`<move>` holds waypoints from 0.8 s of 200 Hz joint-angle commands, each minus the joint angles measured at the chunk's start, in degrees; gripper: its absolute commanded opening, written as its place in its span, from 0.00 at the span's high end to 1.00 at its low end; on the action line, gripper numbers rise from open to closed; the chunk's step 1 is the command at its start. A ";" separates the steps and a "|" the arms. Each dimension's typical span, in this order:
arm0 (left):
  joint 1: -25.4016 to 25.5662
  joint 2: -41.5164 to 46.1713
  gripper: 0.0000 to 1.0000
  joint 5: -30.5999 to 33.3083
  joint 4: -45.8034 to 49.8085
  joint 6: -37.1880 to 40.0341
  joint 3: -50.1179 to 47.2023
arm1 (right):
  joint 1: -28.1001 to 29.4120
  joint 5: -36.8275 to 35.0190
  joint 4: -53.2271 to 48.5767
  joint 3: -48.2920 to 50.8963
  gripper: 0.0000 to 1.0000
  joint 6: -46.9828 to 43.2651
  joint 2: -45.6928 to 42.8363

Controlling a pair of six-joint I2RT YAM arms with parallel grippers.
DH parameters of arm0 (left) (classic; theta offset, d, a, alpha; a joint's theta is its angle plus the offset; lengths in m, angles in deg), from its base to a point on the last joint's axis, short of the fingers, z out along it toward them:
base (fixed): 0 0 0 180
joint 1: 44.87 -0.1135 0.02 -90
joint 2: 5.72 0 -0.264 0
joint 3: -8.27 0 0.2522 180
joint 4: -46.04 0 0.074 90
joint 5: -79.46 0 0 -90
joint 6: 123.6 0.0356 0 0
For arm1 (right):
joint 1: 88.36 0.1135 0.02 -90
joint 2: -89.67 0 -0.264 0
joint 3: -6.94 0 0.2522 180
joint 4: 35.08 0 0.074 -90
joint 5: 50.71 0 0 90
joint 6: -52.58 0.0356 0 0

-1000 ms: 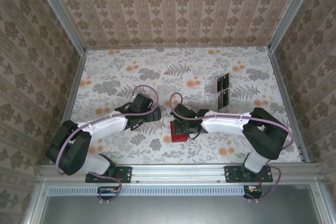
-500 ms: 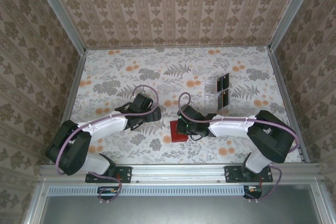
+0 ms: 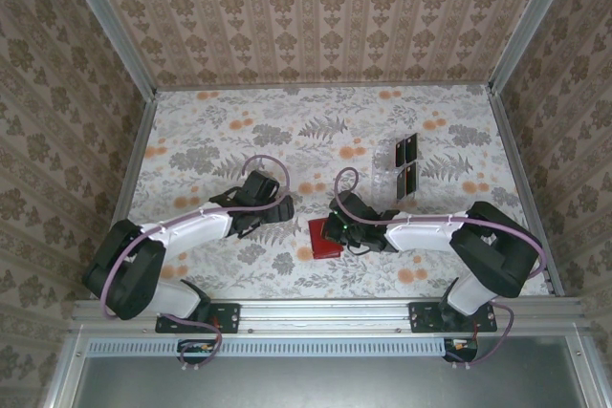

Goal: Put the credit cards into the card holder
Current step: Close the button on the card holder.

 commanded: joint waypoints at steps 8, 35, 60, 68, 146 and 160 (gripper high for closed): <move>0.61 2.36 0.00 1.36 2.36 1.11 0.90 | -1.73 -5.76 -13.84 7.75 1.00 1.79 7.26; 0.69 2.51 0.00 1.40 2.83 1.42 1.43 | -1.65 -3.52 -9.77 7.24 0.94 -0.76 4.34; 0.60 2.60 0.00 1.87 3.93 2.13 2.99 | -1.70 -0.30 -9.96 0.60 0.79 -7.38 1.63; 0.61 2.77 0.00 2.02 4.09 2.33 3.41 | -1.68 1.38 -10.01 -2.71 0.73 -9.75 1.55; -2.71 10.25 0.00 4.09 9.68 5.19 7.56 | -4.23 7.78 -16.84 -24.91 0.17 -19.88 -2.32; -4.22 12.37 0.00 4.93 10.91 6.18 8.21 | -5.93 7.88 -18.15 -25.45 0.12 -20.81 -5.09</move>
